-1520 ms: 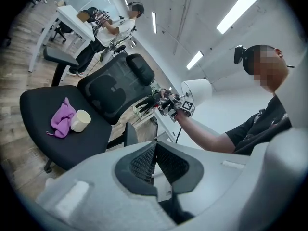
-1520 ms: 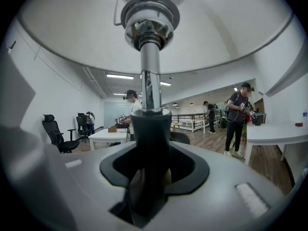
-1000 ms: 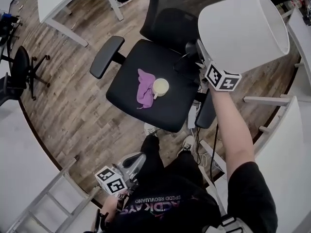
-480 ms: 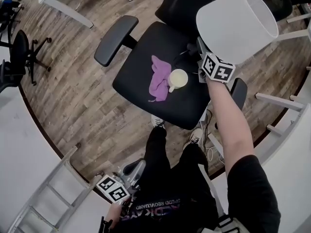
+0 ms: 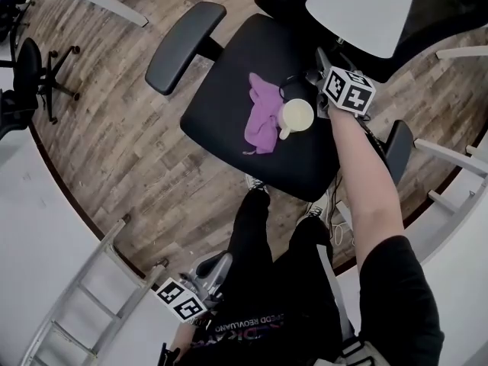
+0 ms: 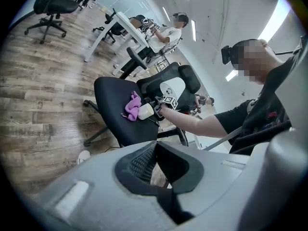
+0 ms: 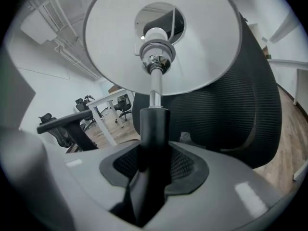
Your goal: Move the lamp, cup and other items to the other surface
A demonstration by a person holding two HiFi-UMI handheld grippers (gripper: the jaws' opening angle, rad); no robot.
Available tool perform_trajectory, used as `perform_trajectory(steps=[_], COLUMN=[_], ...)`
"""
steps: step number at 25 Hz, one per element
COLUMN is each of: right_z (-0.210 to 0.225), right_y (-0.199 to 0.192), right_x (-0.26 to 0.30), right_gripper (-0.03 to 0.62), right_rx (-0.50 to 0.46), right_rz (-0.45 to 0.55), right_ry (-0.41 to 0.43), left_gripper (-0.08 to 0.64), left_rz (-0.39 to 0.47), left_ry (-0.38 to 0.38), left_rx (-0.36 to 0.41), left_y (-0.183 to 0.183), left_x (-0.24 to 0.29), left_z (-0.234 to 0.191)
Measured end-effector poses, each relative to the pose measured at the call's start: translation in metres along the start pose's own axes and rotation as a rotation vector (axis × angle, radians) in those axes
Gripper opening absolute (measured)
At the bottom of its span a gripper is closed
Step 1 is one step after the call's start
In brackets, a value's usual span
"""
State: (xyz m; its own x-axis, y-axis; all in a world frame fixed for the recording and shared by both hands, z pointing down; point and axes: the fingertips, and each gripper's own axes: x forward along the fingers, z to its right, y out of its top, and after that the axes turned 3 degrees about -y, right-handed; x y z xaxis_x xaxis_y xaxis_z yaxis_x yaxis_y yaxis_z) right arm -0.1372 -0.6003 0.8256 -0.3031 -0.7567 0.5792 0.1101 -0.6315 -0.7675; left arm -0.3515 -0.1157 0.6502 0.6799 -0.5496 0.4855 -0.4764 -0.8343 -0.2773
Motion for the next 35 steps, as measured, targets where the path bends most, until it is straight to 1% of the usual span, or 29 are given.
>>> perform_trajectory(steps=[5,12,16,19,23,28,30,33,34,35], right_z=[-0.002,-0.002,-0.003,-0.003,0.000,0.004,0.006,0.012,0.015,0.017], right_y=[-0.016,-0.041,-0.043,-0.045,-0.049,-0.064,-0.070,-0.081,-0.081,-0.079], right_x=[0.019,0.034,0.037,0.037,0.029,0.012,0.001,-0.022,-0.031,-0.042], right_gripper=[0.156,0.158,0.160,0.164,0.180,0.215,0.212,0.193,0.169,0.120], right_rx=[-0.014,-0.032,-0.053,-0.076,-0.134,-0.149,-0.146,-0.112,-0.096,-0.075], right_rz=[-0.027,-0.076,-0.085,-0.119,-0.173,-0.231,-0.251,-0.285,-0.287,-0.279], right_ry=[0.009,0.002,0.018,0.021,-0.003,0.007,0.005,-0.008,-0.022,-0.042], left_gripper=[0.003,0.004,0.004,0.005,0.004,0.005,0.003,0.003,0.003,0.003], left_rz=[0.007,-0.001,0.003,0.004,0.013,0.021,0.027,0.027,0.025,0.022], left_ry=[0.021,0.026,0.026,0.012,-0.010,-0.040,-0.050,-0.075,-0.085,-0.096], left_rx=[-0.037,-0.040,-0.051,-0.043,-0.020,-0.004,-0.002,0.009,0.020,0.032], left_y=[-0.004,-0.004,-0.004,-0.002,0.003,0.007,0.010,0.014,0.016,0.019], left_x=[-0.005,-0.002,-0.002,0.002,0.007,0.012,0.012,0.014,0.015,0.016], left_z=[-0.013,-0.017,-0.021,-0.018,-0.011,-0.005,-0.002,0.006,0.008,0.011])
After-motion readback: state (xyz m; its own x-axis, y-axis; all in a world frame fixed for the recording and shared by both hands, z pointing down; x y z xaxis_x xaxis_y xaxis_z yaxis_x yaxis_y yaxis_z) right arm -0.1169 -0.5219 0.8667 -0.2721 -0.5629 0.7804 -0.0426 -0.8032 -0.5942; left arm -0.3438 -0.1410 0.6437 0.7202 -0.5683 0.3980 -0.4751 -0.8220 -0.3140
